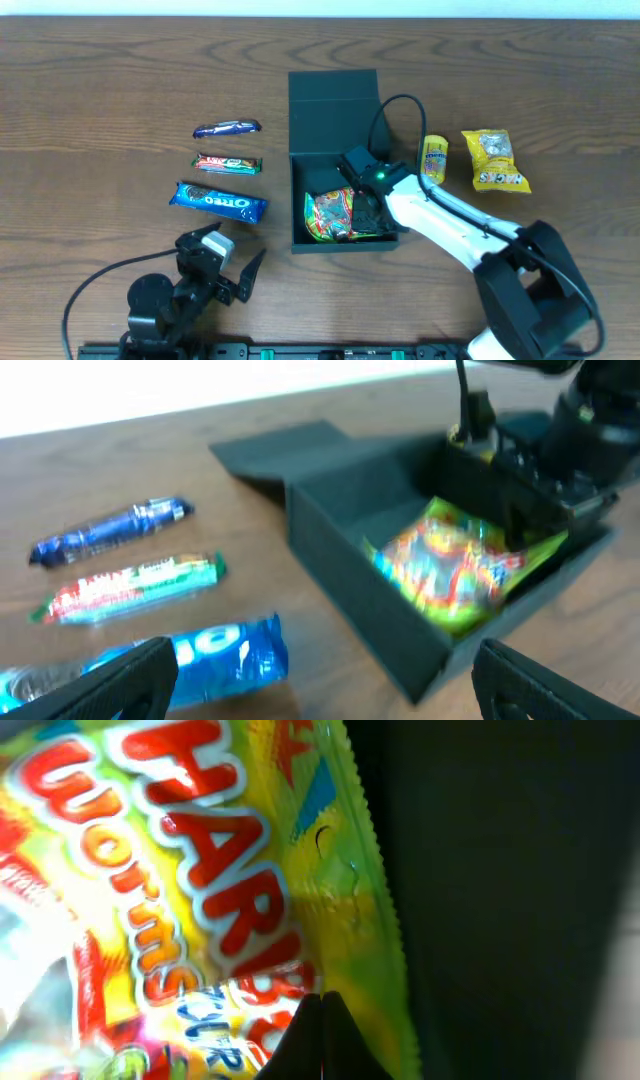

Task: Pack container
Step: 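Open the right gripper and withdraw it to the right, then reach the left gripper to the blue Oreo pack and grasp it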

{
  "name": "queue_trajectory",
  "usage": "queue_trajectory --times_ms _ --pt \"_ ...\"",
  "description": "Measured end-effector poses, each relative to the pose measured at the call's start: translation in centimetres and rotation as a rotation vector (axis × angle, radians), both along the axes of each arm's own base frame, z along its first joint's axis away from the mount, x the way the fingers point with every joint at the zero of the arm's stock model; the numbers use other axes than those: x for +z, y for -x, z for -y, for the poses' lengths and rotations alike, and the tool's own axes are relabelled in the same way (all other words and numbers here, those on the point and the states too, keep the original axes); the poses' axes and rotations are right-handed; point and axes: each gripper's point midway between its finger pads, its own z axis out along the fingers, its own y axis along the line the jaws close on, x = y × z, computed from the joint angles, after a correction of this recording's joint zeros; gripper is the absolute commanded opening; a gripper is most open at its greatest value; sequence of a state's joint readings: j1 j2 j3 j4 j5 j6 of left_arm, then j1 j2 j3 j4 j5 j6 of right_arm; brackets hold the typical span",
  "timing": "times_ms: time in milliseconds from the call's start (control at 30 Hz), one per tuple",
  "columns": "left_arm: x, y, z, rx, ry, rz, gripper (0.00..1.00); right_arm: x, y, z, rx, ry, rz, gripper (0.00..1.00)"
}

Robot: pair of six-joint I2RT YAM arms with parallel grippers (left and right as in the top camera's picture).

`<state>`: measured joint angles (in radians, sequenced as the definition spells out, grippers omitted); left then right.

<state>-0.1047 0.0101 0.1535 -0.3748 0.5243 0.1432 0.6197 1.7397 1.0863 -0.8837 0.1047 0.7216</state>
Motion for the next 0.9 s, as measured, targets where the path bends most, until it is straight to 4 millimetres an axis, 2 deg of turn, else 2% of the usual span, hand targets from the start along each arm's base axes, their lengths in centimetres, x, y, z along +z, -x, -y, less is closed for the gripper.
queue_trajectory --times_ms 67,100,133,167,233,267,333,433,600,800,900 --pt "1.3 -0.3 0.2 0.007 0.055 0.027 0.95 2.8 -0.9 -0.6 0.014 -0.036 0.055 0.03" --pt "1.8 -0.3 0.3 0.005 0.085 0.032 0.95 4.7 -1.5 -1.0 0.019 -0.068 0.099 0.12" --pt "2.0 -0.3 0.5 0.001 0.108 0.027 0.95 7.2 -2.2 -1.5 0.023 -0.109 0.158 0.34" --pt "2.1 -0.1 0.7 -0.011 0.137 0.009 0.95 9.8 -2.7 -1.9 0.033 -0.153 0.221 0.69" --pt "2.1 0.3 1.2 -0.037 0.173 -0.018 0.95 14.6 -3.0 -2.4 0.040 -0.245 0.335 0.99" --pt "2.0 0.5 1.5 -0.052 0.190 -0.035 0.95 16.9 -2.7 -2.4 0.043 -0.292 0.389 0.99" --pt "2.0 0.9 1.9 -0.078 0.211 -0.056 0.95 19.7 -1.7 -2.0 0.053 -0.349 0.449 0.99" --pt "2.1 1.3 2.5 -0.111 0.251 -0.083 0.95 22.0 0.5 -0.7 0.060 -0.381 0.480 0.99" --pt "1.9 1.3 2.4 -0.060 0.387 -0.205 0.95 23.2 3.6 1.5 0.071 -0.376 0.477 0.99" --pt "1.5 0.2 1.2 0.097 0.553 -0.347 0.96 22.8 5.8 3.1 0.087 -0.340 0.429 0.99" --pt "3.1 -0.5 0.7 0.145 0.597 -0.365 0.95 22.4 6.1 3.3 0.089 -0.328 0.411 0.99"
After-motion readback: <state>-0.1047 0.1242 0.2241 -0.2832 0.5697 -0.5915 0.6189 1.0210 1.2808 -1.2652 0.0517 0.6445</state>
